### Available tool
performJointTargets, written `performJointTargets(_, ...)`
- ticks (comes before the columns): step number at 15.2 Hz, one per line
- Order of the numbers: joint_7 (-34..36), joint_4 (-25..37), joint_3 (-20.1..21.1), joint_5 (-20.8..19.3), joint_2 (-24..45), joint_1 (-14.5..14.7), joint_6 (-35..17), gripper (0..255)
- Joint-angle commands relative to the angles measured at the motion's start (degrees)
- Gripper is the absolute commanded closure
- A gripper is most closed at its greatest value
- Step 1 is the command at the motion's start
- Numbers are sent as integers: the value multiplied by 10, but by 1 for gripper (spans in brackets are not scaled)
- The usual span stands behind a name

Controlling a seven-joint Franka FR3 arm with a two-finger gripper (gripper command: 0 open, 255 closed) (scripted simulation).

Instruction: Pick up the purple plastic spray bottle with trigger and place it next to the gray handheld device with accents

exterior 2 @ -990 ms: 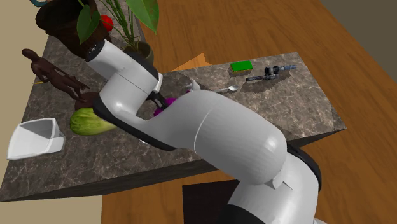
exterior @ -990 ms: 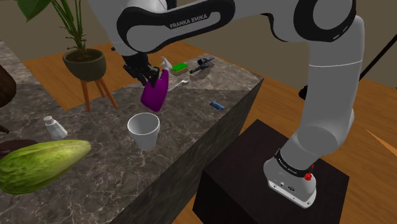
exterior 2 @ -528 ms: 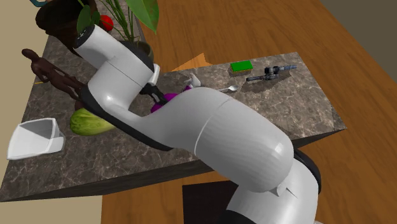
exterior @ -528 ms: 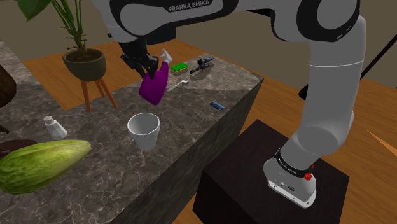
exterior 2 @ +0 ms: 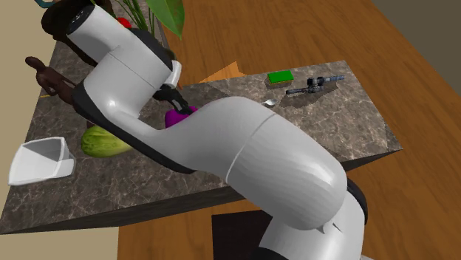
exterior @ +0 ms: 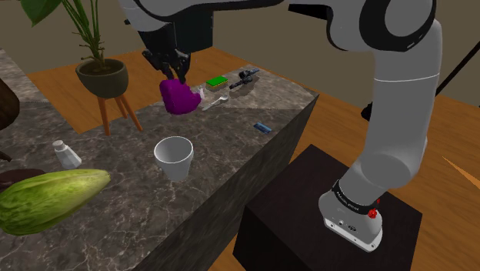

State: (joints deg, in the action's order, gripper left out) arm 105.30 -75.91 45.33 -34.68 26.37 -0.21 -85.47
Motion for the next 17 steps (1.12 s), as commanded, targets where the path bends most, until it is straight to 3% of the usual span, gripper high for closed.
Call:
performJointTargets(1,-4,13,1,1,-1,3,13,255)
performJointTargets(10,-28,113,-5,-14,17,39,89,255)
performJointTargets(17,-52,217,-16,-39,45,86,157,255)
